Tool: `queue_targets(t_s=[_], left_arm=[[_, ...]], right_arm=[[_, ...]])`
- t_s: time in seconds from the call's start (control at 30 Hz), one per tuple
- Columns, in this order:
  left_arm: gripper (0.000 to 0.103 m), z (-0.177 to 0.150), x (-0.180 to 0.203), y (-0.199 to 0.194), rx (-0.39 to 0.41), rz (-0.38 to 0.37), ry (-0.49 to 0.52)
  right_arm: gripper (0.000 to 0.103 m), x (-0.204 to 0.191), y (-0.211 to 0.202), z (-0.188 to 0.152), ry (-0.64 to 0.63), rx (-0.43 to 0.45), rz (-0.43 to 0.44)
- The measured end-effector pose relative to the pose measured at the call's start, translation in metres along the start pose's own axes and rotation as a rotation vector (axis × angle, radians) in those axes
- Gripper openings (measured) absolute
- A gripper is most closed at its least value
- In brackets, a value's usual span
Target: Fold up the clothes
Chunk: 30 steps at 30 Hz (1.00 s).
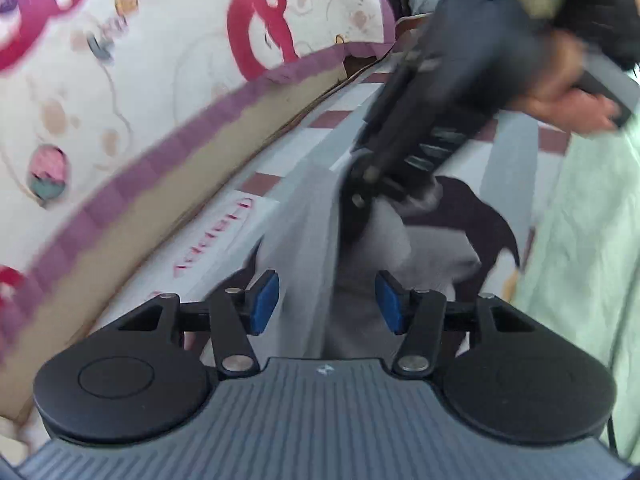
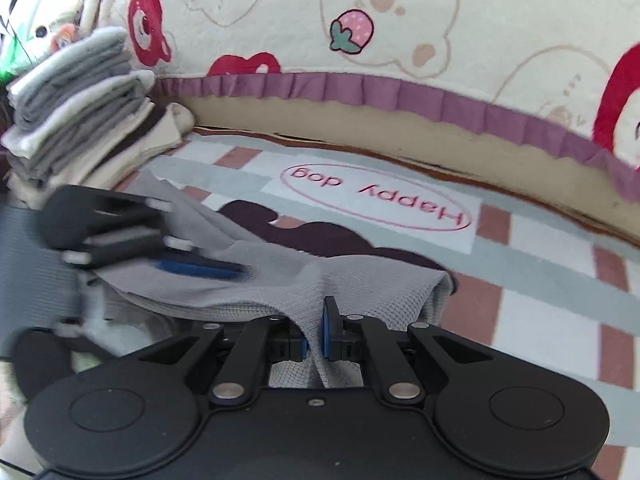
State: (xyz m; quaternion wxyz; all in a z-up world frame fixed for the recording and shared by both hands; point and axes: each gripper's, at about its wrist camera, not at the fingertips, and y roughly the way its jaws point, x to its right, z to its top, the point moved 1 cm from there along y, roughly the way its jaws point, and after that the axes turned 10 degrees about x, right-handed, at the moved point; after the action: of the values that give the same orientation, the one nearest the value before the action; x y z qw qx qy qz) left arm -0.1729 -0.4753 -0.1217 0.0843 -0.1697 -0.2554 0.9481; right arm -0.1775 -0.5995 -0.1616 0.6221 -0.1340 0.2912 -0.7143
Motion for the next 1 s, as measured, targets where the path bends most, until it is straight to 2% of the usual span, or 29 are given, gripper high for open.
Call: queue_targets(t_s=[0.03, 0.1, 0.13, 0.17, 0.2, 0.23, 0.33, 0.43, 0.6, 0.7, 0.8, 0.87, 0.9, 1.0], left_arm=[[0.052, 0.000, -0.003, 0.008, 0.001, 0.010, -0.003], [0.036, 0.000, -0.008, 0.025, 0.002, 0.029, -0.010], [0.015, -0.002, -0.012, 0.032, -0.012, 0.023, -0.045], [0.008, -0.005, -0.020, 0.037, -0.026, 0.020, -0.103], [0.008, -0.007, -0.030, 0.040, -0.031, 0.030, -0.175], [0.007, -0.010, -0.039, 0.042, -0.037, 0.040, -0.248], [0.006, -0.019, -0.069, 0.041, -0.052, 0.066, -0.475], [0.006, -0.026, -0.088, 0.044, -0.047, 0.062, -0.617], [0.006, -0.030, -0.098, 0.046, -0.051, 0.072, -0.708], [0.006, -0.030, -0.101, 0.043, -0.051, 0.071, -0.742], [0.006, -0.028, -0.102, 0.042, -0.042, 0.079, -0.754], [0.006, -0.027, -0.103, 0.041, -0.036, 0.082, -0.768], [0.006, -0.027, -0.104, 0.040, -0.031, 0.084, -0.773], [0.006, -0.026, -0.105, 0.035, -0.017, 0.088, -0.785]], right_arm=[[0.007, 0.001, 0.000, -0.001, -0.003, 0.001, 0.023], [0.010, 0.004, -0.003, -0.003, -0.020, 0.020, 0.040], [0.018, 0.005, -0.007, -0.004, -0.030, 0.047, 0.022], [0.030, 0.005, -0.009, -0.008, -0.024, 0.058, 0.004], [0.060, 0.005, -0.007, -0.013, -0.007, 0.056, -0.013], [0.068, 0.005, -0.006, -0.019, 0.010, 0.054, -0.030], [0.068, 0.003, -0.003, -0.036, 0.062, 0.047, -0.083], [0.068, 0.002, 0.000, -0.053, 0.113, 0.041, -0.135], [0.069, 0.000, 0.006, -0.081, 0.199, 0.030, -0.222], [0.070, 0.016, 0.001, -0.077, 0.243, 0.082, -0.257], [0.069, 0.034, -0.005, -0.068, 0.286, 0.145, -0.288], [0.034, 0.047, -0.009, -0.063, 0.314, 0.187, -0.309], [0.009, 0.053, -0.012, -0.060, 0.329, 0.208, -0.320], [0.008, 0.072, -0.018, -0.052, 0.371, 0.271, -0.351]])
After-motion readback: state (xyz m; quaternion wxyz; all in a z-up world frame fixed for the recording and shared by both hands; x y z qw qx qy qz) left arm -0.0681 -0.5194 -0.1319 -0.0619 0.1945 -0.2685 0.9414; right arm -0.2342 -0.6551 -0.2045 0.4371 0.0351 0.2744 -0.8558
